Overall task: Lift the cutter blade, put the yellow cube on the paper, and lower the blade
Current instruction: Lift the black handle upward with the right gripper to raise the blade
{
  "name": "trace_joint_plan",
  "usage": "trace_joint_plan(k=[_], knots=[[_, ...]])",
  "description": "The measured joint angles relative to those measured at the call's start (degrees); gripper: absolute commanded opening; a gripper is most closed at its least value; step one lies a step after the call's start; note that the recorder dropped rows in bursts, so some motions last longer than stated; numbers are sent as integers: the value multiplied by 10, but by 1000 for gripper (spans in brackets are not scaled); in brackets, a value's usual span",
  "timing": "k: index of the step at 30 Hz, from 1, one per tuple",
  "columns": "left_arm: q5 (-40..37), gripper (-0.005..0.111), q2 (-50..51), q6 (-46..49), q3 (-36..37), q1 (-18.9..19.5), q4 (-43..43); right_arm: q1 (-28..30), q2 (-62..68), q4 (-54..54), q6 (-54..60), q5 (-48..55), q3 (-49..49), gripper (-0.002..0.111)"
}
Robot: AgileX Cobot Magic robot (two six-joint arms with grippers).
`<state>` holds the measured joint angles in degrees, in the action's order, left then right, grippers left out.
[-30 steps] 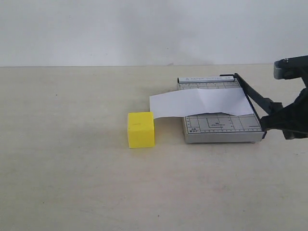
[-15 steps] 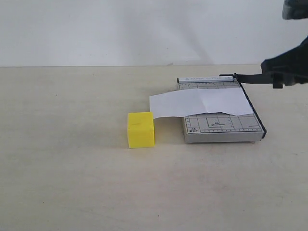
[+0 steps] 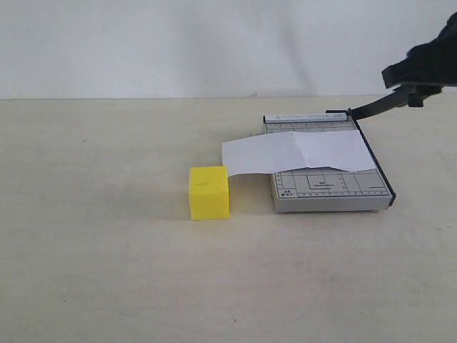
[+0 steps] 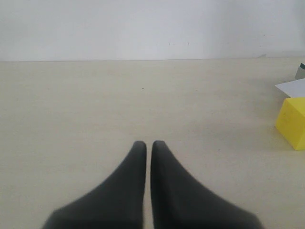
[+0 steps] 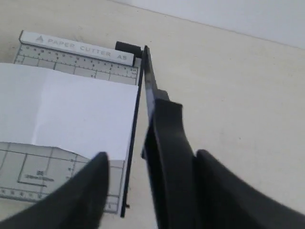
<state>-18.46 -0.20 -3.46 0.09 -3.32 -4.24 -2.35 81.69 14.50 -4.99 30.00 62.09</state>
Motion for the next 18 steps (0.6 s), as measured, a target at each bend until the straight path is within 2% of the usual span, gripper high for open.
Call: trace_joint_plan(k=[3, 7, 8, 9, 10, 11, 14, 17, 18], knots=[[0, 4, 0, 0, 0, 0, 0, -5, 3, -1, 3, -35, 13, 81], [0, 4, 0, 0, 0, 0, 0, -5, -22, -4, 3, -14, 61, 79], [0, 4, 0, 0, 0, 0, 0, -5, -33, -4, 3, -4, 76, 67], [0, 4, 0, 0, 0, 0, 0, -5, -59, -4, 0, 23, 96, 44], [0, 4, 0, 0, 0, 0, 0, -5, -85, -4, -7, 68, 110, 27], [0, 4, 0, 0, 0, 0, 0, -5, -98, 2, -11, 92, 114, 1], [0, 4, 0, 0, 0, 0, 0, -5, -142, 33, -17, 155, 114, 3], [0, 4, 0, 0, 0, 0, 0, -5, -186, 31, -49, 159, 109, 3], [0, 4, 0, 0, 0, 0, 0, -5, -223, 31, -82, 124, 86, 3]])
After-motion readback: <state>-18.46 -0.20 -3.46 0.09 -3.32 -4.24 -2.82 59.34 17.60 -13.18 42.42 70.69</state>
